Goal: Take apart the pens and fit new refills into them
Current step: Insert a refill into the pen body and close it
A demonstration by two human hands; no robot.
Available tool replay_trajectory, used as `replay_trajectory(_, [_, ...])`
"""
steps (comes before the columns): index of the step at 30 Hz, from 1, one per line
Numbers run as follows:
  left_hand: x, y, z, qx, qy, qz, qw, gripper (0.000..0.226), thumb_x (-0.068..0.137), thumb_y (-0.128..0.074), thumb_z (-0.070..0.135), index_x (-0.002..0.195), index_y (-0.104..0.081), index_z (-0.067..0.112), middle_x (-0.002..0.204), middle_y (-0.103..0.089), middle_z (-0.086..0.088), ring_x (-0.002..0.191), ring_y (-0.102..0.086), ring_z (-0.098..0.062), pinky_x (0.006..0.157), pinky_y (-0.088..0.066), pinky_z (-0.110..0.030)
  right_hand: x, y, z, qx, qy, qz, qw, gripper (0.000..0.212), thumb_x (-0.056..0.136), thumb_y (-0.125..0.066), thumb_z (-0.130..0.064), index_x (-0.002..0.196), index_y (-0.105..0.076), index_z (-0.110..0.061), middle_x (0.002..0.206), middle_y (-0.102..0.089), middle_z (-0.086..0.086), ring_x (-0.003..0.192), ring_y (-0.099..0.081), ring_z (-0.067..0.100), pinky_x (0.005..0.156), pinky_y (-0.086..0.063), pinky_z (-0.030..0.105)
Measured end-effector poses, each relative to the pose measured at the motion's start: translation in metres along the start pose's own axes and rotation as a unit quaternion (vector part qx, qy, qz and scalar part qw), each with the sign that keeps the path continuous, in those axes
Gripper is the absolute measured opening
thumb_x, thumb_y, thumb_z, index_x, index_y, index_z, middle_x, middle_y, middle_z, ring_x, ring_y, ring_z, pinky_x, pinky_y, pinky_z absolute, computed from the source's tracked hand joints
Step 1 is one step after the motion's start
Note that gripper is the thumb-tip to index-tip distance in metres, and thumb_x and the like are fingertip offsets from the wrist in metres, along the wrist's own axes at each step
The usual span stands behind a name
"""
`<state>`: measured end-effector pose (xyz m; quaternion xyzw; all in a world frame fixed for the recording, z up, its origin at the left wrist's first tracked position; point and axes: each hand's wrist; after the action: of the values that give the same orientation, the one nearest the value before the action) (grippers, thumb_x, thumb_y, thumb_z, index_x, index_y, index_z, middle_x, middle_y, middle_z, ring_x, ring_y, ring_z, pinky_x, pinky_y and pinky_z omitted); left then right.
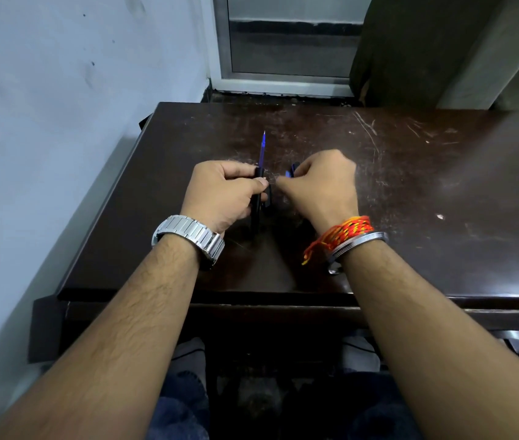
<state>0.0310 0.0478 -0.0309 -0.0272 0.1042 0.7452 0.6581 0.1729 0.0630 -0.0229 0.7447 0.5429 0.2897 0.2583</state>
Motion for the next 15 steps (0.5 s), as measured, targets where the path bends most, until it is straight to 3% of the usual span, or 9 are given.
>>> replay_trajectory(2, [-0.001, 0.000, 0.002, 0.008, 0.002, -0.004, 1.000, 0.013, 0.082, -0.077, 0.004, 0.080, -0.079, 0.017, 0.086, -0.080, -0.013, 0.081, -0.078, -0.027, 0.083, -0.061, -0.054, 0.003, 0.003, -0.001, 0.088, -0.005, 0.051, 0.995, 0.024, 0.072, -0.071, -0.033, 0.068, -0.077, -0.010, 0.061, -0.071, 0.003, 0.058, -0.062, 0.015, 0.054, -0.043, 0.024])
replay_trajectory(5, [-0.005, -0.002, 0.004, 0.026, 0.013, -0.025, 0.999, 0.015, 0.083, -0.075, 0.002, 0.080, -0.079, 0.017, 0.087, -0.079, -0.017, 0.081, -0.078, -0.028, 0.083, -0.061, -0.052, 0.006, 0.003, -0.003, 0.225, -0.049, 0.017, 0.973, 0.022, 0.076, -0.067, -0.031, 0.058, -0.074, -0.021, 0.046, -0.060, -0.013, 0.054, -0.055, 0.006, 0.059, -0.042, 0.024])
replay_trajectory(7, [-0.007, -0.004, 0.004, 0.032, 0.028, -0.039, 0.998, 0.015, 0.083, -0.074, 0.000, 0.083, -0.077, 0.015, 0.088, -0.079, -0.016, 0.072, -0.076, -0.021, 0.084, -0.059, -0.050, 0.007, 0.002, -0.004, 0.315, -0.066, 0.000, 0.947, 0.028, 0.079, -0.067, -0.022, 0.051, -0.068, -0.019, 0.046, -0.056, -0.011, 0.050, -0.048, 0.011, 0.055, -0.040, 0.030])
replay_trajectory(10, [-0.007, -0.005, 0.005, 0.028, 0.047, -0.049, 0.997, 0.017, 0.083, -0.073, -0.003, 0.082, -0.073, 0.014, 0.086, -0.077, -0.013, 0.062, -0.074, -0.015, 0.072, -0.060, -0.037, 0.011, 0.004, -0.007, 0.434, -0.074, 0.027, 0.897, 0.025, 0.083, -0.064, -0.008, 0.060, -0.070, -0.016, 0.053, -0.059, -0.005, 0.045, -0.043, 0.008, 0.047, -0.035, 0.025])
replay_trajectory(15, [-0.007, -0.004, 0.007, 0.026, 0.058, -0.060, 0.996, 0.019, 0.084, -0.073, -0.004, 0.082, -0.070, 0.014, 0.082, -0.077, -0.009, 0.061, -0.075, -0.014, 0.069, -0.059, -0.034, 0.013, 0.009, -0.008, 0.503, -0.063, 0.050, 0.860, 0.023, 0.086, -0.064, -0.001, 0.069, -0.070, -0.015, 0.071, -0.062, 0.009, 0.050, -0.040, 0.011, 0.047, -0.033, 0.025])
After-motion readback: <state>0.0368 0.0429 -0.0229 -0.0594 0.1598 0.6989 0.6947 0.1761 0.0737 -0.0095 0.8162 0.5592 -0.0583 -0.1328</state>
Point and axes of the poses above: each hand's wrist, its own x-axis towards the middle knuckle, its own y-axis out of the back of the hand, z = x × y
